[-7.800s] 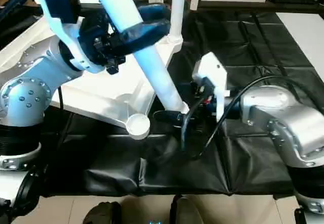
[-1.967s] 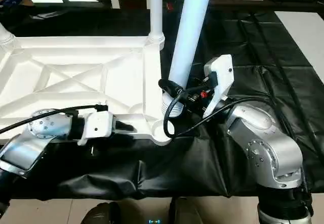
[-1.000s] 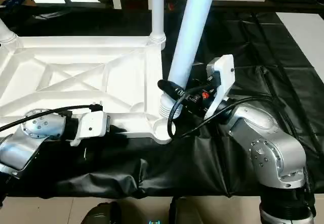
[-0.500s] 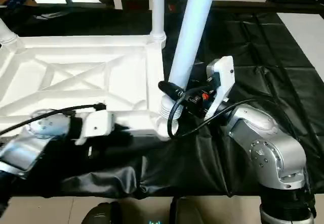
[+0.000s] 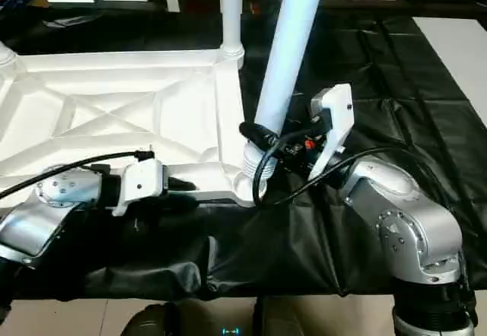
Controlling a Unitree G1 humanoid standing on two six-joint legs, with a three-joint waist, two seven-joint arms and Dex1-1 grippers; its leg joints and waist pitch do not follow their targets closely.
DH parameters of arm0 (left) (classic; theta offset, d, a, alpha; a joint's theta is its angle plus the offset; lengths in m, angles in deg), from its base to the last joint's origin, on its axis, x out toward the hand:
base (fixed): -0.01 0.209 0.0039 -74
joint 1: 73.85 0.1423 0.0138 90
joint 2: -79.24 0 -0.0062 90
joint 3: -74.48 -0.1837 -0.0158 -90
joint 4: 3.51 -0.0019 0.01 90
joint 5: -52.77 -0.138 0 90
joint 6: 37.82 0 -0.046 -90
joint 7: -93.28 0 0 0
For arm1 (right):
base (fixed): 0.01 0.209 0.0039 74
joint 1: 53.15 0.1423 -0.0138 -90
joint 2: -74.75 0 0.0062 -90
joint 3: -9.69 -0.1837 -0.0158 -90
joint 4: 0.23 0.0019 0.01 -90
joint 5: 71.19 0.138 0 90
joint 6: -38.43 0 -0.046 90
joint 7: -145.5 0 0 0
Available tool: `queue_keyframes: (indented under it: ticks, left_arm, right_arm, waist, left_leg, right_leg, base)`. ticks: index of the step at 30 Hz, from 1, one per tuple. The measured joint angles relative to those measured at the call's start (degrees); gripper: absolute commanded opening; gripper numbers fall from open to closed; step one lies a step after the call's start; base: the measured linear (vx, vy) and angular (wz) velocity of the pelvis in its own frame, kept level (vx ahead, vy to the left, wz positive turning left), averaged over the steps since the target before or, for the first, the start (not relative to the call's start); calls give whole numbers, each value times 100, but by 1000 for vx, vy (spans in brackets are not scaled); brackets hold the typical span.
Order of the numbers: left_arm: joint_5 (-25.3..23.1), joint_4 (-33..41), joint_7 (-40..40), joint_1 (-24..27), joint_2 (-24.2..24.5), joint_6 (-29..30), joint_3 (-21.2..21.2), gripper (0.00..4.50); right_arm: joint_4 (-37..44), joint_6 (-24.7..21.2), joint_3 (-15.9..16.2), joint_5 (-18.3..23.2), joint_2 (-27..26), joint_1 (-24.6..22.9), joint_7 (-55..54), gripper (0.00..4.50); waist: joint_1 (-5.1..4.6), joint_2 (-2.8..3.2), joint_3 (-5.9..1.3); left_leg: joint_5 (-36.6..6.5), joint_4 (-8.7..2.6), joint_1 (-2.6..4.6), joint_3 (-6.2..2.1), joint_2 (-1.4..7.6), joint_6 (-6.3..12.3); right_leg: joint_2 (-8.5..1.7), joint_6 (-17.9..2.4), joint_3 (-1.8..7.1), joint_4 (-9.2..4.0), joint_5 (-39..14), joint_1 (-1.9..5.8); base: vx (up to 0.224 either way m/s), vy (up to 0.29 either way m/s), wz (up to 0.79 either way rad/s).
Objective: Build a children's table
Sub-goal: Insert table leg to table base
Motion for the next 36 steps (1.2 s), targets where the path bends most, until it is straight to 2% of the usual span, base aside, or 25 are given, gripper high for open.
queue_keyframes:
  ticks: [12,14,16,23,28,32,36]
  left_arm:
    - [23,-102,-30,-3,141,-40,20,104]
    - [26,-102,-45,-3,144,-37,23,68]
    - [33,-100,-58,-3,144,-36,23,68]
    - [132,-95,-90,-8,95,59,34,10]
    - [135,-90,-86,-66,-64,221,50,0]
    - [134,-79,-84,-58,-79,215,55,0]
    - [134,-41,-80,6,-76,197,103,0]
  right_arm:
    - [0,1,0,-2,31,0,13,188]
    - [0,1,1,-3,31,0,14,188]
    - [0,1,1,-2,31,0,14,188]
    - [-15,-4,-21,37,-35,5,-38,188]
    - [-225,-374,-201,508,-216,43,-156,188]
    - [-484,-702,-562,926,-308,51,-302,188]
    - [-764,-1088,-944,1377,-312,317,-578,188]
  waist:
    - [-15,0,0]
    - [-9,0,0]
    - [-7,0,0]
    - [5,2,-1]
    - [10,7,-3]
    - [10,17,-4]
    - [6,35,0]
  left_leg:
    - [4,-23,11,0,0,-7]
    - [5,-27,11,-1,0,-8]
    - [5,-26,10,-1,1,-9]
    - [5,-26,10,0,0,-10]
    - [5,-31,6,5,-1,-9]
    - [5,-44,7,13,-2,-8]
    - [6,-68,13,16,-4,-8]
  right_leg:
    - [2,2,-4,0,-1,-1]
    - [2,2,-5,0,-1,-1]
    - [2,2,-4,0,-1,-1]
    - [0,2,-1,-4,-1,-1]
    - [-5,1,9,-31,0,1]
    - [-5,-2,12,-41,2,2]
    - [-5,-5,10,-48,4,1]
  base:
    - [0,0,0]
    - [0,0,0]
    - [0,0,0]
    - [0,0,0]
    - [0,0,0]
    - [0,0,0]
    - [0,0,0]
